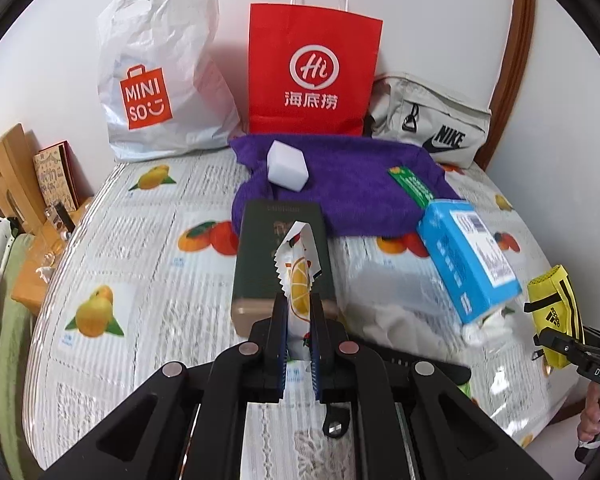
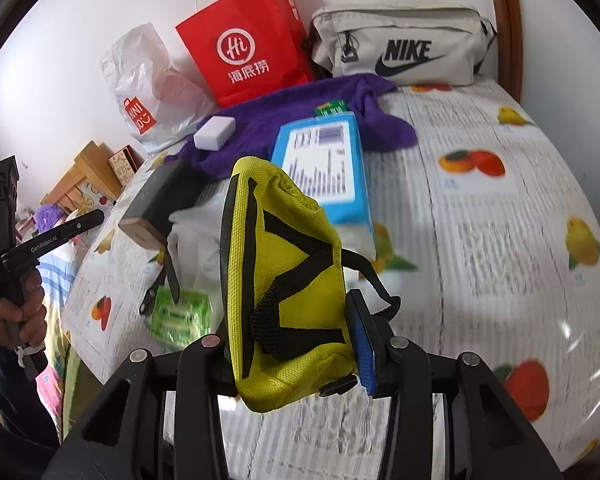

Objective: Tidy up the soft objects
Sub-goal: 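Carry the orange-print packet toward the purple towel with the left gripper while the right carries the yellow pouch there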

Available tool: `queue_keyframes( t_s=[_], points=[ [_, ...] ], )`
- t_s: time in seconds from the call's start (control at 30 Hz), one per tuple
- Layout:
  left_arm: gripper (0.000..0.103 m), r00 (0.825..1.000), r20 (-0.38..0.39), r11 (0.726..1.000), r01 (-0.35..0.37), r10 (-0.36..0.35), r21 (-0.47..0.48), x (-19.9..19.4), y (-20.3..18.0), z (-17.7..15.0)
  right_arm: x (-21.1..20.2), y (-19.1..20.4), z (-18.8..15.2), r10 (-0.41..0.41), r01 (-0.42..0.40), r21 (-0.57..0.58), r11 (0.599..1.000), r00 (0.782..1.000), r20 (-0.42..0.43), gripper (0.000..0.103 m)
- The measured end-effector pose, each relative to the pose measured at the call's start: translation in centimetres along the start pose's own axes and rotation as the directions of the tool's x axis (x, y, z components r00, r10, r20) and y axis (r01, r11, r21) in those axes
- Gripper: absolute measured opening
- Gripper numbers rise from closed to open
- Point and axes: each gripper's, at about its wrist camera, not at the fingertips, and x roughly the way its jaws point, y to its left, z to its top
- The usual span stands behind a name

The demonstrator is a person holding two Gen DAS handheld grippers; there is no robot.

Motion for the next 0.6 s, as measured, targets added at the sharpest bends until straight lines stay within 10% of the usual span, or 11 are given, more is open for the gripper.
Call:
queue_keyframes(
  t_s=[0.6],
  points=[
    [0.009, 1.000, 0.006, 1.000, -0.019, 0.019, 0.011, 4.1, -0.2, 6.3, 2.2, 1.0, 9.4, 0.007, 0.000, -0.082, 0.997, 0.996, 0.090, 0.041]
  ],
)
